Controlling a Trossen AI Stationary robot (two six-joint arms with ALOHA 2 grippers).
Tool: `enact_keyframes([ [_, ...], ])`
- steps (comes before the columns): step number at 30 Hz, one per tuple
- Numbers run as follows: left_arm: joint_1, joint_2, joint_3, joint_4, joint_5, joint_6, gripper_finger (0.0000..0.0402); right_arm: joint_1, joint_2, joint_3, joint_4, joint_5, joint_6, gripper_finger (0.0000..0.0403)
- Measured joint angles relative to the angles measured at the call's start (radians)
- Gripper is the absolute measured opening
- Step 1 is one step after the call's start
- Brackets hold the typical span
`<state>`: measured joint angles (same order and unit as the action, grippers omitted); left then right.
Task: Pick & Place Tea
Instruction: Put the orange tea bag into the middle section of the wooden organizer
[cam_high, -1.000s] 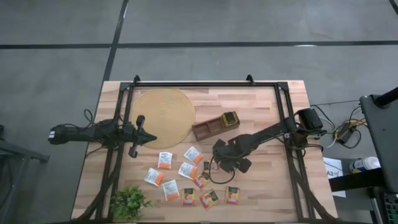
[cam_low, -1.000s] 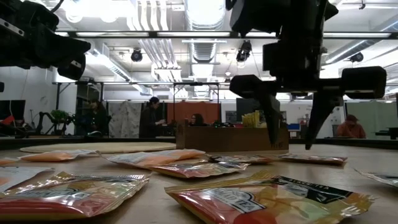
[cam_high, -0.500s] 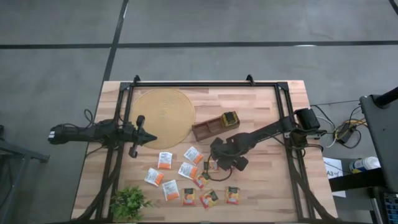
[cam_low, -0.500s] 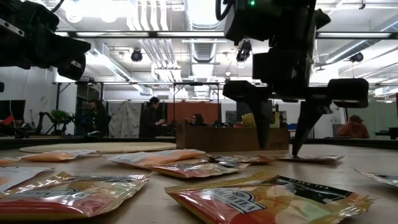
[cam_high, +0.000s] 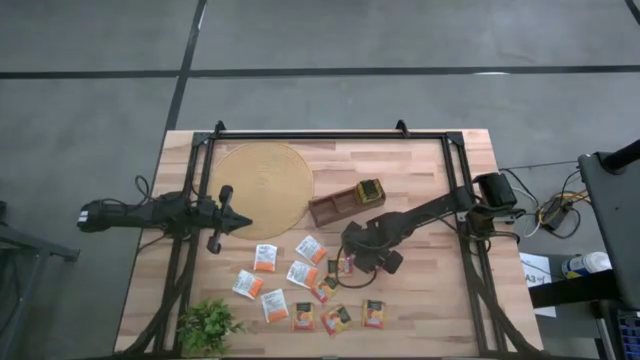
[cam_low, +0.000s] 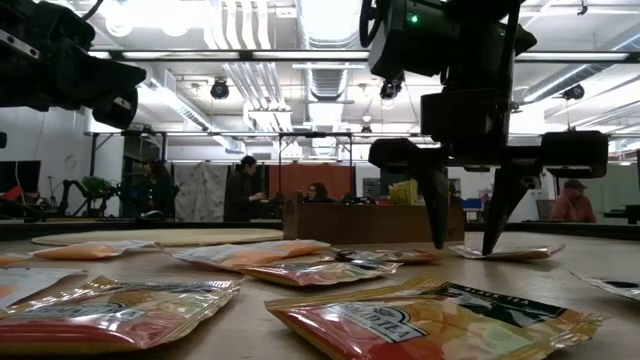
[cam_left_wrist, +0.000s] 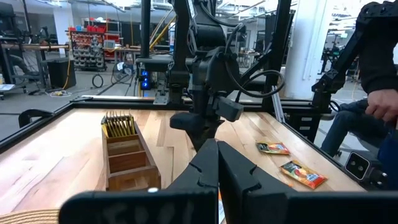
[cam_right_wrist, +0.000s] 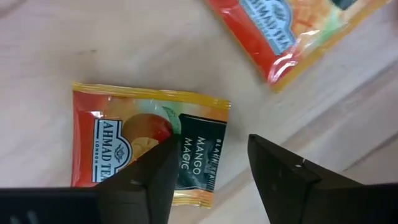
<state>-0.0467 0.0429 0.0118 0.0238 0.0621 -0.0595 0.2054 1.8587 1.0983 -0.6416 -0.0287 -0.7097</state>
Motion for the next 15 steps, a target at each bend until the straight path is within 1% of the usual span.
enact_keyframes([
  [3,0.000,0.000,0.000,0.000,0.000,0.000,0.0000,0.000,0.000,0.000,-0.004,-0.003,-0.001,0.0169],
  [5,0.000,0.000,0.000,0.000,0.000,0.000,0.0000,-0.001,0.002,0.006,-0.010,-0.008,0.000,0.0151],
  [8,0.000,0.000,0.000,0.000,0.000,0.000,0.0000,-0.001,0.004,0.013,-0.017,-0.011,-0.006,0.0110],
  [13,0.000,0.000,0.000,0.000,0.000,0.000,0.0000,-0.001,0.006,0.022,-0.009,-0.009,-0.008,0.0031],
  [15,0.000,0.000,0.000,0.000,0.000,0.000,0.0000,-0.001,0.006,0.023,-0.007,-0.006,-0.008,0.0015],
])
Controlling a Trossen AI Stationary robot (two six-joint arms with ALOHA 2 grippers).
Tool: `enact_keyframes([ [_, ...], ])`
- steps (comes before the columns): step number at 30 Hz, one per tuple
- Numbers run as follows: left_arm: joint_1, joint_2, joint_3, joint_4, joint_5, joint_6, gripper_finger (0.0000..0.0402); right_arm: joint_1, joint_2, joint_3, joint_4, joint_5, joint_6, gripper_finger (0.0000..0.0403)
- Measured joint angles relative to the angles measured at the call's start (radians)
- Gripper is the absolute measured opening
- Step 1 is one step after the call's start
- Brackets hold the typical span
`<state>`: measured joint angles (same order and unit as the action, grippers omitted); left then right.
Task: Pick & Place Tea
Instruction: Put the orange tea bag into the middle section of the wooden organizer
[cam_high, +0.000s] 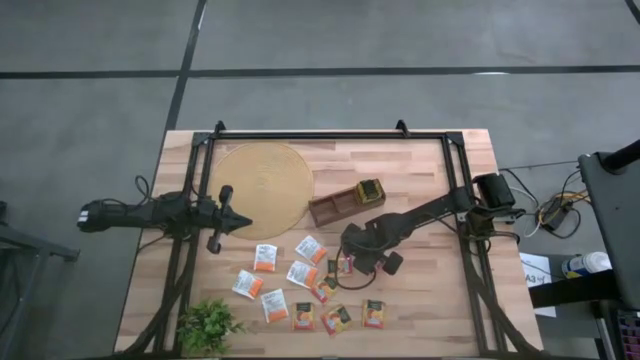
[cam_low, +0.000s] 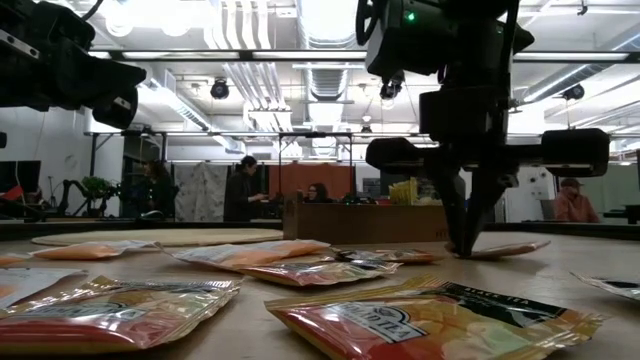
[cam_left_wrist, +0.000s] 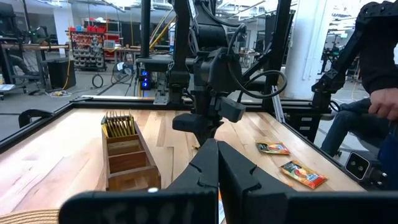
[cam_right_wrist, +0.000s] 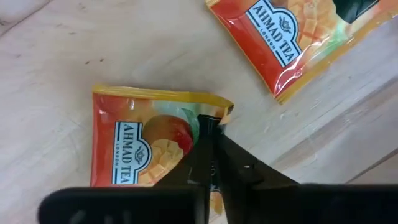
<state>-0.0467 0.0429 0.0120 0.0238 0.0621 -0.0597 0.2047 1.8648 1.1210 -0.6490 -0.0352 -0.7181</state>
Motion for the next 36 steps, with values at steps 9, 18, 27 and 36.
enact_keyframes([
  [9,0.000,0.000,0.000,0.000,0.000,0.000,0.0000,0.000,-0.009,0.008,-0.027,0.125,0.019,0.0008],
  [18,0.001,0.000,0.000,0.000,0.000,0.000,0.0000,-0.006,-0.094,0.082,-0.125,0.318,0.105,0.0008],
  [27,0.001,0.003,0.000,0.000,0.000,0.000,0.0000,-0.024,-0.189,0.123,-0.147,0.417,0.114,0.0008],
  [36,0.001,0.005,0.000,0.000,0.000,0.000,0.0000,-0.061,-0.196,0.120,-0.160,0.457,0.125,0.0008],
])
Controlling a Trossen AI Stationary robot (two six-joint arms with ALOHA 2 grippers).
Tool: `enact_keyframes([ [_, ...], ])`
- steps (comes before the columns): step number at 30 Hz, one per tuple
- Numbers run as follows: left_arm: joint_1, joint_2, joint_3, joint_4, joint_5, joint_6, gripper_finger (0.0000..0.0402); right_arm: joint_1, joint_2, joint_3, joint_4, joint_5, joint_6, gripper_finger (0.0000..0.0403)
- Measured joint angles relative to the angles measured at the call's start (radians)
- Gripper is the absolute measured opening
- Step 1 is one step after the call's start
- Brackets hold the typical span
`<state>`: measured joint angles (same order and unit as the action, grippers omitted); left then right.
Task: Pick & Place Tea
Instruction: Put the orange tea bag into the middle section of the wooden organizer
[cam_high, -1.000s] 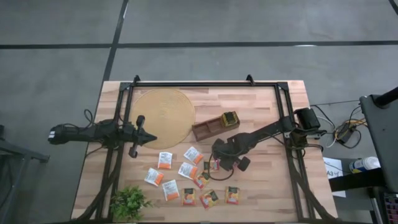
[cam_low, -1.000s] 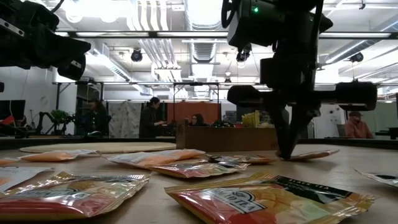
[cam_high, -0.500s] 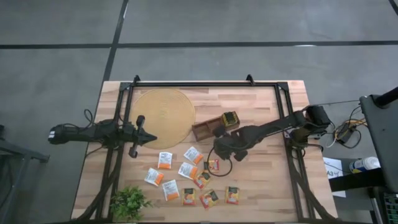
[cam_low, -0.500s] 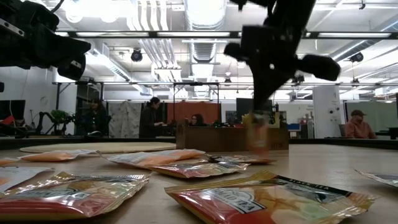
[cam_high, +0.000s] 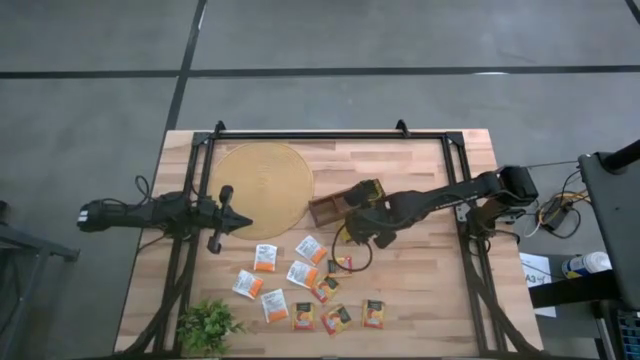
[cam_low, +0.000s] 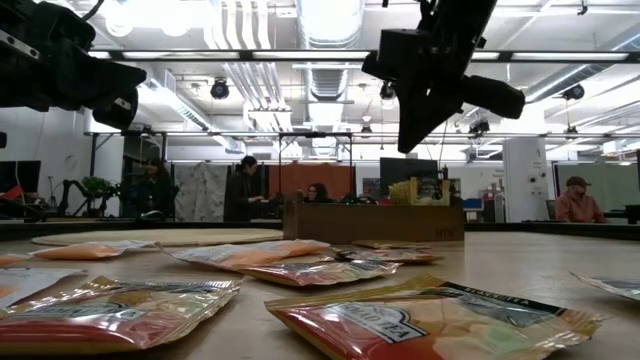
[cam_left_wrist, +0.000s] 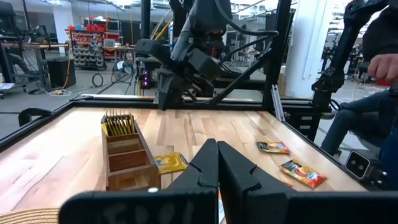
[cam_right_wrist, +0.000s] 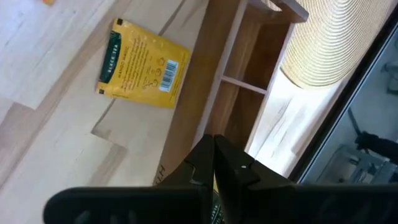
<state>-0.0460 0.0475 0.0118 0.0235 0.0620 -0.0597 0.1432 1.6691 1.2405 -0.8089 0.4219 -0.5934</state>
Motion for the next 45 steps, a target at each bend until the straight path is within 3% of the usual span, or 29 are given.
enact_keyframes([
  [5,-0.001,0.000,0.000,0.000,0.000,0.000,0.0000,0.000,0.001,-0.001,0.012,-0.030,0.123,0.0010],
  [13,-0.001,0.000,0.000,0.000,0.000,0.000,0.0000,0.021,0.011,-0.012,0.019,-0.289,0.202,0.0069],
  [20,-0.001,0.000,0.000,-0.001,0.000,0.000,0.0000,0.020,0.080,-0.022,0.059,-0.292,0.149,0.0145],
  [25,-0.001,0.002,0.000,0.000,0.000,0.000,0.0000,0.021,0.120,-0.024,0.119,-0.292,0.145,0.0174],
  [45,-0.001,0.004,0.000,0.000,0.000,0.000,0.0000,-0.047,0.232,-0.054,0.220,-0.318,0.121,0.0176],
])
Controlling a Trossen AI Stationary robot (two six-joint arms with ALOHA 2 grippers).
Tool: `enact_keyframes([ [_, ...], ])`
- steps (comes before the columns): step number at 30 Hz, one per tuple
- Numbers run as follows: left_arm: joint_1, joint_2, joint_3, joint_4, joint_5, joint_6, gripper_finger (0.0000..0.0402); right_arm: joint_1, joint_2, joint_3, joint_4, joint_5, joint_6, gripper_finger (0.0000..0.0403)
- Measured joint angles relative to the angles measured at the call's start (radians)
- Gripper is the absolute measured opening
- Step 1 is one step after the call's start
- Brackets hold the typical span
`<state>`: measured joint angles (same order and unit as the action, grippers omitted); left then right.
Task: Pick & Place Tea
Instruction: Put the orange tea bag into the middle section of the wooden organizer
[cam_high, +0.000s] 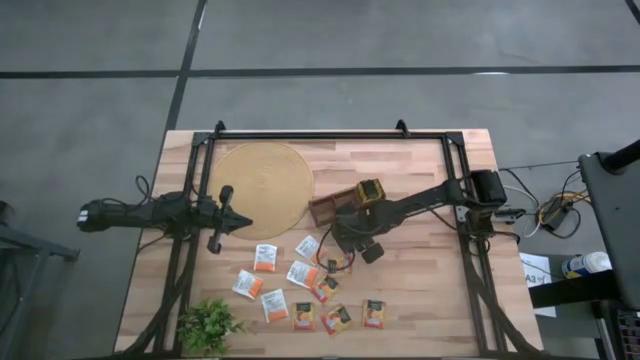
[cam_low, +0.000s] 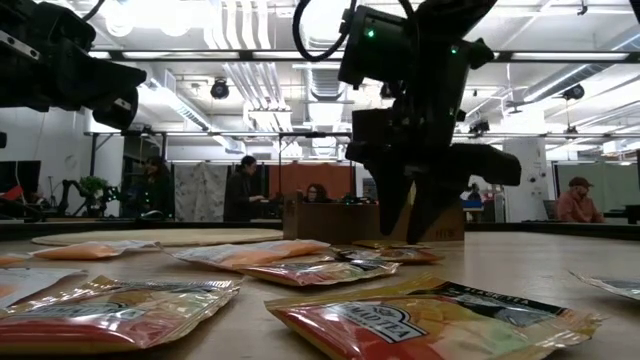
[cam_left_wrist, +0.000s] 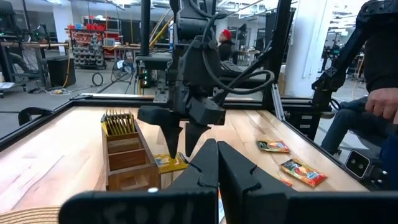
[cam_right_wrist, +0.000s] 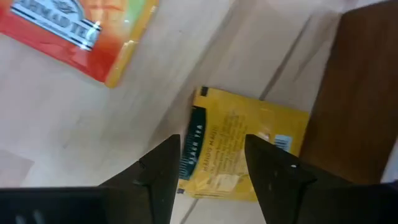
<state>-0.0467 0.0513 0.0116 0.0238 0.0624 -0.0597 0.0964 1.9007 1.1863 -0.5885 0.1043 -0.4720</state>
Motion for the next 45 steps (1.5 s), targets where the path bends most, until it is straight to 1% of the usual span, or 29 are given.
enact_keyframes([
  [9,0.000,0.000,0.000,0.000,0.000,0.000,0.0000,-0.003,0.000,-0.019,0.011,-0.008,-0.011,0.0173],
  [15,0.001,0.000,0.000,0.000,0.000,0.000,0.0000,-0.006,-0.001,-0.039,0.082,-0.024,-0.019,0.0166],
  [19,0.001,0.000,0.000,0.000,0.000,0.000,0.0000,-0.007,-0.003,-0.053,0.087,-0.049,-0.017,0.0151],
  [25,0.001,0.000,0.000,0.001,0.000,0.000,0.0000,-0.006,-0.003,-0.054,0.075,-0.050,0.022,0.0124],
  [30,0.001,0.000,0.000,0.001,0.000,0.000,0.0000,-0.005,-0.005,-0.047,0.064,-0.036,0.032,0.0114],
  [35,0.001,0.000,0.000,0.000,0.000,0.000,0.0000,-0.005,-0.006,-0.042,0.023,-0.033,0.027,0.0126],
  [45,0.000,0.000,0.000,0.001,0.000,0.000,0.0000,-0.006,-0.007,-0.028,-0.025,-0.023,0.056,0.0176],
])
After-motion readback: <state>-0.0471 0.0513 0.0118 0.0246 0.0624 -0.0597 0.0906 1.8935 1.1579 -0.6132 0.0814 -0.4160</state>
